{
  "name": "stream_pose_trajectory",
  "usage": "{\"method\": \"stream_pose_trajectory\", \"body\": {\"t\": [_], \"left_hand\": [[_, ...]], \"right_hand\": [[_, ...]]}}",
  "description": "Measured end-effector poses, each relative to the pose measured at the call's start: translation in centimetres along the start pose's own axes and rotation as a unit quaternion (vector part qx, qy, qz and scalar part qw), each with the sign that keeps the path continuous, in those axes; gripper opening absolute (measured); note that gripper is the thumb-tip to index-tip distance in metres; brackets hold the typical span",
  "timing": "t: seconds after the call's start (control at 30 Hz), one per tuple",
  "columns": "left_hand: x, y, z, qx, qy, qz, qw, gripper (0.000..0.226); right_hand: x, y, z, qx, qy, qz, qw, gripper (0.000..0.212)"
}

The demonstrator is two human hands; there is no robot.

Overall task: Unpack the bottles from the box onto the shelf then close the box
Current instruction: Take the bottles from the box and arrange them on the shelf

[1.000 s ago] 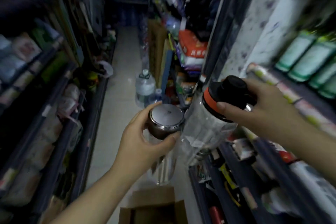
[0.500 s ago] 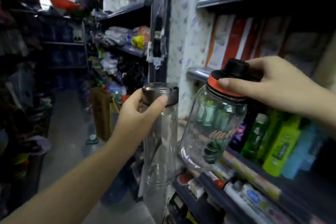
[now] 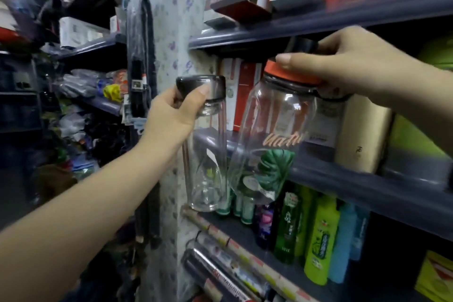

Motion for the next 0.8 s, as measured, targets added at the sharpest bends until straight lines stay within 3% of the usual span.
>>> {"method": "stream_pose_trajectory", "body": {"t": [0.1, 0.23, 0.33, 0.47, 0.67, 0.77, 0.8], "left_hand": [[1.7, -3.1, 0.4, 0.024, 0.038, -0.014, 0.999, 0.036], [3.9, -6.4, 0.9, 0.035, 0.079, -0.028, 0.996, 0.049], [5.3, -8.5, 1.1, 0.053, 0.107, -0.022, 0.993, 0.043], [6.7, -10.5, 1.7, 0.08, 0.158, -0.034, 0.984, 0.04], [8.9, -12.6, 4.0, 0.083, 0.178, 0.0, 0.981, 0.041], [9.9, -13.0, 5.4, 0.078, 0.158, 0.018, 0.984, 0.044], [10.2, -13.1, 5.8, 0.078, 0.151, 0.025, 0.985, 0.044]], "right_hand": [[-0.7, -2.0, -0.3, -0.009, 0.017, -0.045, 0.999, 0.076], [-1.6, -3.9, -0.8, -0.028, 0.034, -0.088, 0.995, 0.074], [-2.2, -4.4, -0.7, -0.047, 0.051, -0.125, 0.99, 0.061], [-2.3, -4.5, -0.5, -0.07, 0.074, -0.157, 0.982, 0.062], [-0.4, -4.4, -1.0, -0.048, 0.172, -0.195, 0.964, 0.052], [1.0, -4.2, -1.3, -0.03, 0.173, -0.186, 0.967, 0.036], [1.3, -4.5, -1.7, -0.011, 0.178, -0.18, 0.968, 0.041]]}}
Point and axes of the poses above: each hand's wrist, its own y-axis away from the middle knuckle, its own x-axis out of the palm, z = x × y, the point moved 5 cm from there along -y, towards the middle knuckle, and after that the axes turned 9 degrees about x, right-handed, at the moved point
